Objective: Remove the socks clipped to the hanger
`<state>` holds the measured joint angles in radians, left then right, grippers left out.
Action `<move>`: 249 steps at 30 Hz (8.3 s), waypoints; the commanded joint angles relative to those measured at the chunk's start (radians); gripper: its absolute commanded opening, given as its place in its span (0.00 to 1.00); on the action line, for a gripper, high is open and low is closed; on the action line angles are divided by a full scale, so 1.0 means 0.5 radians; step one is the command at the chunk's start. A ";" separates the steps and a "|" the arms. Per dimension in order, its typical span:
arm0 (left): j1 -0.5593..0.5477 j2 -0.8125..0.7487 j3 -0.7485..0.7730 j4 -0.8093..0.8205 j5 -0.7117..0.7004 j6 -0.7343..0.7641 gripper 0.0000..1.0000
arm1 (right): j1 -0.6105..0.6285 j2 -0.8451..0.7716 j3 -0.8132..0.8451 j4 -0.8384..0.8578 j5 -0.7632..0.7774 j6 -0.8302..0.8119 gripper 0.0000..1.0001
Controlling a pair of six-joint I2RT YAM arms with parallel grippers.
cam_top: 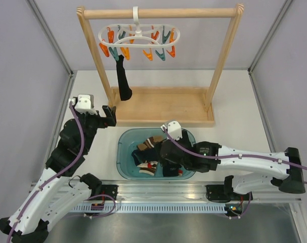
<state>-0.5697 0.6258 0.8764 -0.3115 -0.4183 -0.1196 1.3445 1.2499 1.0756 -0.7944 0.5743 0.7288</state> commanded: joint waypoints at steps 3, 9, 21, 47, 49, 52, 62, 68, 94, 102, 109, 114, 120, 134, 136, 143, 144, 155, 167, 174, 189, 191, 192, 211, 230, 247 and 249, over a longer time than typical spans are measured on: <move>-0.005 -0.021 -0.019 0.065 -0.050 0.052 1.00 | 0.008 -0.098 0.144 0.355 0.332 -0.273 0.98; -0.005 -0.024 -0.019 0.068 -0.053 0.049 1.00 | -0.102 0.028 0.202 1.081 0.401 -0.690 0.98; 0.023 -0.058 -0.032 0.068 -0.299 0.034 1.00 | -0.566 0.663 0.297 2.499 -0.234 -1.025 0.98; 0.311 0.015 -0.013 0.037 -0.078 -0.037 1.00 | -0.830 1.817 1.309 2.844 -0.431 -1.160 0.59; 0.320 0.019 -0.013 0.040 -0.072 -0.040 1.00 | -0.833 1.820 1.300 2.856 -0.434 -1.154 0.48; 0.336 0.022 -0.013 0.037 -0.059 -0.043 1.00 | -0.833 1.796 1.245 2.883 -0.428 -1.142 0.40; 0.342 0.043 -0.007 0.043 0.075 -0.034 1.00 | -0.830 1.630 1.021 2.966 -0.406 -1.175 0.03; 0.342 0.067 -0.007 0.068 0.192 -0.006 1.00 | -0.830 1.446 0.874 2.930 -0.412 -1.206 0.03; 0.348 1.212 1.465 -0.092 0.619 -0.285 1.00 | -0.830 1.117 0.797 2.586 -0.520 -1.224 0.03; 0.467 1.307 1.539 -0.162 0.809 -0.414 0.99 | -0.830 1.081 0.791 2.571 -0.547 -1.212 0.03; 0.526 1.381 1.616 -0.181 0.870 -0.436 0.96 | -0.833 1.053 0.748 2.564 -0.553 -1.203 0.03; 0.578 1.485 1.671 -0.187 0.935 -0.466 0.94 | -0.833 1.022 0.733 2.564 -0.560 -1.200 0.03; 0.609 1.583 1.763 -0.184 0.972 -0.473 0.85 | -0.833 0.985 0.724 2.555 -0.575 -1.200 0.03; 0.624 1.727 1.852 -0.138 1.024 -0.534 0.65 | -0.833 0.924 0.647 2.568 -0.603 -1.197 0.03; 0.624 1.737 1.858 -0.129 1.021 -0.543 0.62 | -0.833 0.918 0.641 2.561 -0.609 -1.194 0.03; 0.624 1.761 1.880 -0.119 1.036 -0.546 0.47 | -0.830 0.906 0.625 2.555 -0.618 -1.197 0.03; 0.627 1.764 1.880 -0.116 1.036 -0.546 0.45 | -0.830 0.906 0.622 2.558 -0.621 -1.197 0.03; 0.627 1.746 1.877 -0.110 1.042 -0.549 0.02 | -0.833 0.906 0.610 2.552 -0.621 -1.197 0.03; 0.627 1.703 1.794 -0.113 0.999 -0.546 0.62 | -0.830 0.909 0.604 2.531 -0.621 -1.194 0.03; 0.624 1.632 1.690 -0.113 0.999 -0.543 1.00 | -0.833 0.884 0.552 2.515 -0.599 -1.188 0.03; 0.624 1.207 1.223 -0.104 0.981 -0.479 1.00 | -0.833 0.679 0.294 2.417 -0.483 -1.178 0.03; 0.624 1.117 1.079 -0.104 1.002 -0.479 1.00 | -0.830 0.624 0.206 2.350 -0.413 -1.185 0.02; 0.624 1.074 1.030 -0.107 1.008 -0.479 1.00 | -0.833 0.547 0.163 2.344 -0.391 -1.185 0.02; 0.624 0.411 0.183 -0.077 1.002 -0.261 1.00 | -0.735 -0.325 -0.347 1.163 -0.259 -0.866 0.03; 0.624 0.356 0.119 -0.104 0.941 -0.246 1.00 | -0.032 0.126 -0.387 1.310 -0.017 -0.485 0.02; 0.624 0.331 0.109 -0.113 0.886 -0.233 1.00 | -0.063 0.105 -0.476 1.270 0.186 -0.347 0.98; 0.624 0.328 0.109 -0.116 0.876 -0.233 1.00 | -0.066 0.102 -0.470 1.264 0.195 -0.356 0.98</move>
<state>-0.2630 0.8040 0.9409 -0.3729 0.0406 -0.2699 1.3174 1.3251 0.8417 -0.1738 0.6342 0.5392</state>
